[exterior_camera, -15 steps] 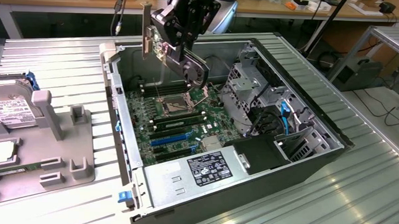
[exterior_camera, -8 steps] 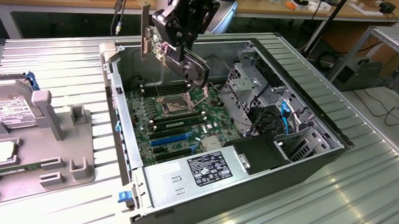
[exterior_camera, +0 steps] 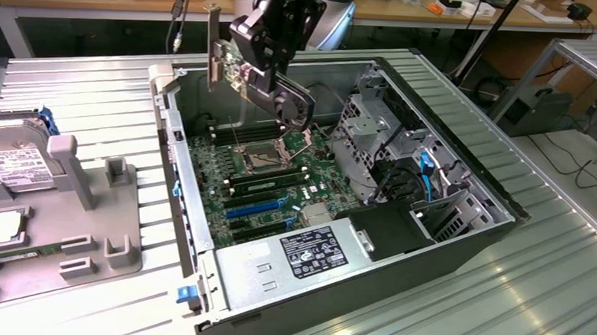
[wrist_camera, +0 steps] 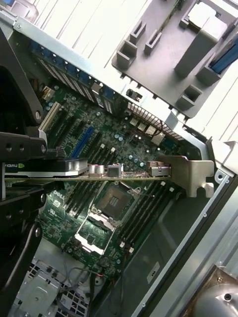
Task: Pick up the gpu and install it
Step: 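Insert the gpu into the slot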
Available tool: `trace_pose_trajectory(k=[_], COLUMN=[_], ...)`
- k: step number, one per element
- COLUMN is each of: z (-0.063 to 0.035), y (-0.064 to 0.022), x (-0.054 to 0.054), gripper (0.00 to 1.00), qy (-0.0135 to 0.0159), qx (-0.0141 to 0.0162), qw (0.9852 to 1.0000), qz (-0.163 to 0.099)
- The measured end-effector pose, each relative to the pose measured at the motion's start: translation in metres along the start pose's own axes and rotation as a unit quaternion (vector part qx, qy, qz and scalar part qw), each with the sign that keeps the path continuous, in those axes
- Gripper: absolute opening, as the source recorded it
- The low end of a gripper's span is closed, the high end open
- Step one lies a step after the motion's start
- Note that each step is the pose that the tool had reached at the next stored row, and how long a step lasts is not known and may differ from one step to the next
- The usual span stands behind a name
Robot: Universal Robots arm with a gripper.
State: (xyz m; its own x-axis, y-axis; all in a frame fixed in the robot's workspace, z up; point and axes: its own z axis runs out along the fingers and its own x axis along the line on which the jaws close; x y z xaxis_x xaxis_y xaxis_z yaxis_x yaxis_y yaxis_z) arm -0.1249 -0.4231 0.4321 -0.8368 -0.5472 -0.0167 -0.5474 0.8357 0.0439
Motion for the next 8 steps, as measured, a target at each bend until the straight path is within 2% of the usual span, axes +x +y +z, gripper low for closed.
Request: trace_pose_trajectory(k=[8], z=[0.0], y=[0.0], x=[0.0], gripper=[0.27], qy=[0.0012], qx=[-0.0005], qw=[0.9996], qz=[-0.028])
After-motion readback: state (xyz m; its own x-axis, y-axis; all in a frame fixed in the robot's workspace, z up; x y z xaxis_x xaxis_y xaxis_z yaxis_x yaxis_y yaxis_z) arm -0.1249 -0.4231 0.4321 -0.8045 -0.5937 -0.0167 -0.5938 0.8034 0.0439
